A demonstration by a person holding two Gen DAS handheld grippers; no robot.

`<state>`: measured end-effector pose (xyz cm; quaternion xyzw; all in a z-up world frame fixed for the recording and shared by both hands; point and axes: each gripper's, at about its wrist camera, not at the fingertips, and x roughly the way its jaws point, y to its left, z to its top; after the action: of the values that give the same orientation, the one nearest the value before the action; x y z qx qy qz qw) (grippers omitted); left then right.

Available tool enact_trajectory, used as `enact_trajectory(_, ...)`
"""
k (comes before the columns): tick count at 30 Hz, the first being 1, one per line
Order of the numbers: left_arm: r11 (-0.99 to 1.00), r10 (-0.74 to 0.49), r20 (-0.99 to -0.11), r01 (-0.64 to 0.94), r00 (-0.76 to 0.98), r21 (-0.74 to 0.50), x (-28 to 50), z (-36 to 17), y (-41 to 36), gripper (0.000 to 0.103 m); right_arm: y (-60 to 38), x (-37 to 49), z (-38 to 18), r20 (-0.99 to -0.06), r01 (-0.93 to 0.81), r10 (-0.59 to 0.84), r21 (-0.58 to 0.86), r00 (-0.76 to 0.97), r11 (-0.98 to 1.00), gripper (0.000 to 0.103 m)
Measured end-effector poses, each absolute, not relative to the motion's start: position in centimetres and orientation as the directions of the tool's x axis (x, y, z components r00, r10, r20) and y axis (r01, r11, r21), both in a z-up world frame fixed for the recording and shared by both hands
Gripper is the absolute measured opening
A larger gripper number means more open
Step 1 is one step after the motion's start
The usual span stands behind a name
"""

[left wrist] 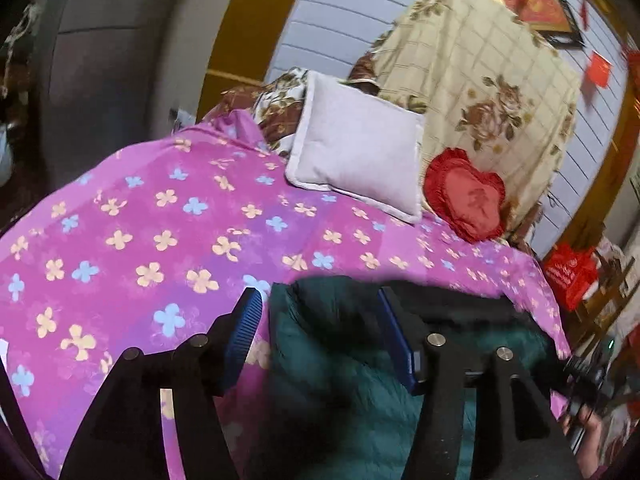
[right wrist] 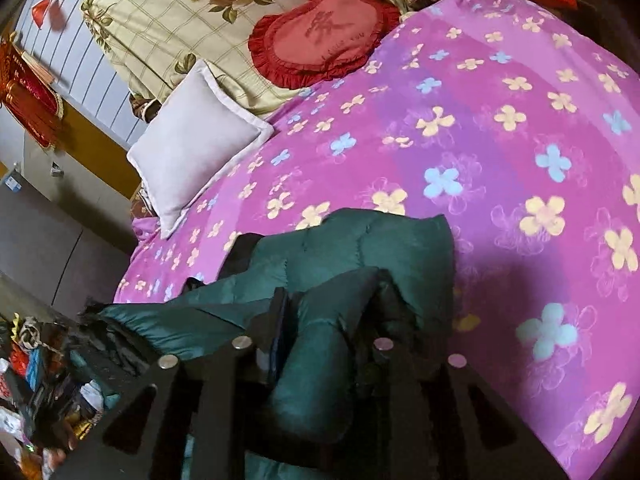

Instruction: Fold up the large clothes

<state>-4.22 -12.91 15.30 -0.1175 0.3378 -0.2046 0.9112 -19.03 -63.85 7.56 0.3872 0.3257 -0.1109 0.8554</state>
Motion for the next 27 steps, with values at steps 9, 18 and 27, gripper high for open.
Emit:
enact_trajectory(9,0.928,-0.367,-0.696,0.291,0.617,-0.232,-4.9,10.3,-17.4,0.039,-60.9,-24.3,16.5,-0.463,0.314,-0.025,0.560,0.886,0.766,0.082)
enact_trajectory(18,0.956,-0.284,-0.699,0.247,0.656,-0.157,-4.4,9.8,-18.2,0.039,-48.5,-17.0,15.4,-0.634,0.120,0.047,0.217,0.772,0.969,0.082)
enact_trajectory(27,0.964,-0.251,-0.743,0.229,0.621,-0.135,-1.6,7.3,-19.0,0.044,-45.9,-7.5,8.2,-0.749,0.178,-0.111,0.010,0.653,0.984,0.082)
